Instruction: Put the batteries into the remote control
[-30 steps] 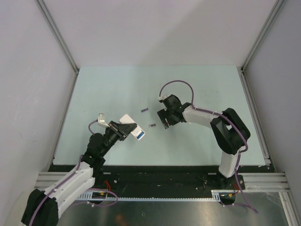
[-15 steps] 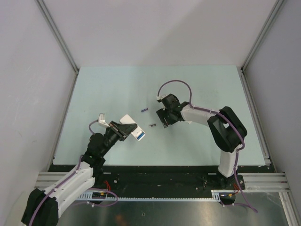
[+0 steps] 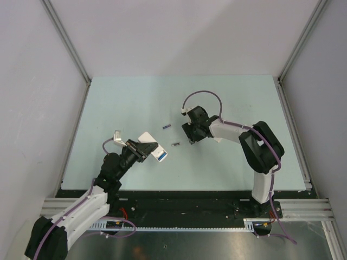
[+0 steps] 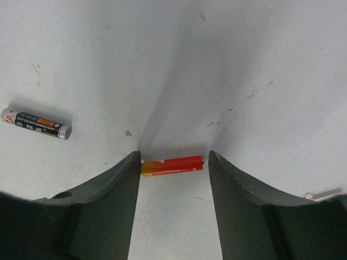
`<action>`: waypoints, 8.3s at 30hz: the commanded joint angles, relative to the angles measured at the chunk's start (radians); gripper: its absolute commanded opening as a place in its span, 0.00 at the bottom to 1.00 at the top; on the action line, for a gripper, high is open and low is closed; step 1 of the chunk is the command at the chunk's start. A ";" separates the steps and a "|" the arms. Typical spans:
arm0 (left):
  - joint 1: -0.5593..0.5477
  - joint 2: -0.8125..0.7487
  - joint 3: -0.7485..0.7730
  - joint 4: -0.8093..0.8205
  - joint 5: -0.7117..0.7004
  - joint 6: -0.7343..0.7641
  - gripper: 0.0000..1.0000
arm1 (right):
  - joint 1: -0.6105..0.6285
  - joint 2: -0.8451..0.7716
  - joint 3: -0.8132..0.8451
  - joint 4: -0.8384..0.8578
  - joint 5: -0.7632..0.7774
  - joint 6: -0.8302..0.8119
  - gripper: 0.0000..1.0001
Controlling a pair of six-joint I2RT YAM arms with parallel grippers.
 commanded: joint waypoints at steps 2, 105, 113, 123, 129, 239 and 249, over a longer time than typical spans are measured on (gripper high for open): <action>0.008 -0.003 0.044 0.028 0.008 0.026 0.00 | -0.009 0.039 0.018 -0.005 -0.025 0.001 0.55; -0.131 0.663 0.216 0.740 0.060 -0.270 0.00 | 0.607 -0.228 0.453 -0.603 0.776 0.329 0.02; -0.131 0.668 0.213 0.758 0.064 -0.281 0.00 | 0.587 -0.240 0.441 -0.580 0.739 0.348 0.04; -0.133 0.671 0.211 0.769 0.064 -0.291 0.00 | 0.574 -0.250 0.420 -0.550 0.709 0.356 0.11; -0.131 0.679 0.216 0.774 0.065 -0.296 0.00 | 0.565 -0.257 0.415 -0.539 0.709 0.362 0.15; -0.113 0.712 0.245 0.778 0.105 -0.376 0.00 | 0.533 -0.319 0.325 -0.519 0.676 0.369 0.51; -0.105 0.748 0.265 0.718 0.176 -0.390 0.00 | 0.527 -0.328 0.325 -0.519 0.671 0.371 0.50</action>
